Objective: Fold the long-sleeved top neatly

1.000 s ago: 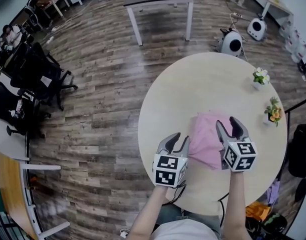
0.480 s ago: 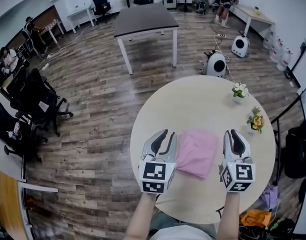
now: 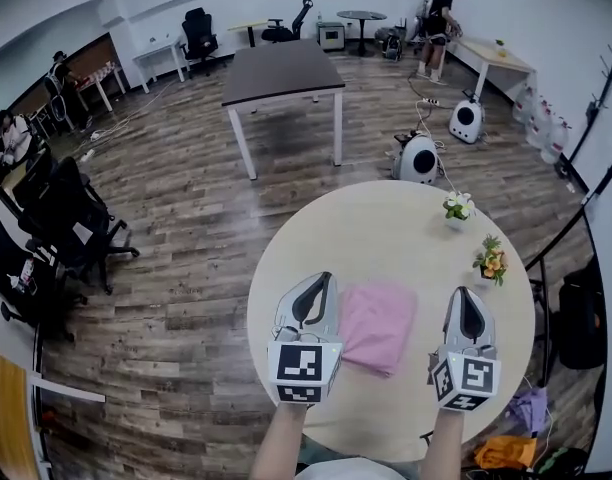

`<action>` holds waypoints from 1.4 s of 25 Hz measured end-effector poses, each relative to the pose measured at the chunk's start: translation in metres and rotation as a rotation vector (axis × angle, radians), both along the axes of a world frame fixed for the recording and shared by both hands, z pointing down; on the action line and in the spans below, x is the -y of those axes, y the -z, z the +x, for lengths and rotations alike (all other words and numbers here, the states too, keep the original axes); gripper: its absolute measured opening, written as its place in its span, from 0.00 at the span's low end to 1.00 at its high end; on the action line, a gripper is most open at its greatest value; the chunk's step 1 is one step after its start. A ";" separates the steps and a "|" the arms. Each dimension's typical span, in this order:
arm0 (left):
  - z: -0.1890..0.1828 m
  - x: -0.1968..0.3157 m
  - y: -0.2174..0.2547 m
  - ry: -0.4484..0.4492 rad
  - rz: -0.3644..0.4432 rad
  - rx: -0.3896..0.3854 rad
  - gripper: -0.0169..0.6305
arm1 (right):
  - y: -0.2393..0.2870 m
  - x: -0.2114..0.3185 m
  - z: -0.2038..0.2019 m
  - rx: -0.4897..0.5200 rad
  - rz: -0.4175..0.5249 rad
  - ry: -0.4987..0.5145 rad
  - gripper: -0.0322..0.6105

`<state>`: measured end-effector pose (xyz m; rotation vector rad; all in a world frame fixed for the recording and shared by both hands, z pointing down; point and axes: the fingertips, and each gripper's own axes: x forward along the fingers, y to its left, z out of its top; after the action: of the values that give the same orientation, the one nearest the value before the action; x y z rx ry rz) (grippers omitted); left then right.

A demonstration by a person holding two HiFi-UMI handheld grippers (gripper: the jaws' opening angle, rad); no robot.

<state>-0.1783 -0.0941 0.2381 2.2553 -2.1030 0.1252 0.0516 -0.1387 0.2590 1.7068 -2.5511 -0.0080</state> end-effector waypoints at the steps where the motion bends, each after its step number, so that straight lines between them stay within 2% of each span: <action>1: 0.002 -0.001 0.002 0.005 0.007 -0.002 0.03 | 0.000 -0.001 0.002 0.005 -0.001 -0.002 0.09; 12: 0.008 -0.007 0.006 0.012 0.011 -0.019 0.03 | 0.009 -0.004 0.008 0.032 0.012 0.007 0.09; 35: 0.008 -0.002 0.003 0.011 -0.003 -0.017 0.03 | 0.006 0.002 0.016 0.021 0.006 -0.010 0.08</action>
<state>-0.1698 -0.0925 0.2352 2.2355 -2.1051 0.1083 0.0679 -0.1406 0.2526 1.7311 -2.5598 0.0035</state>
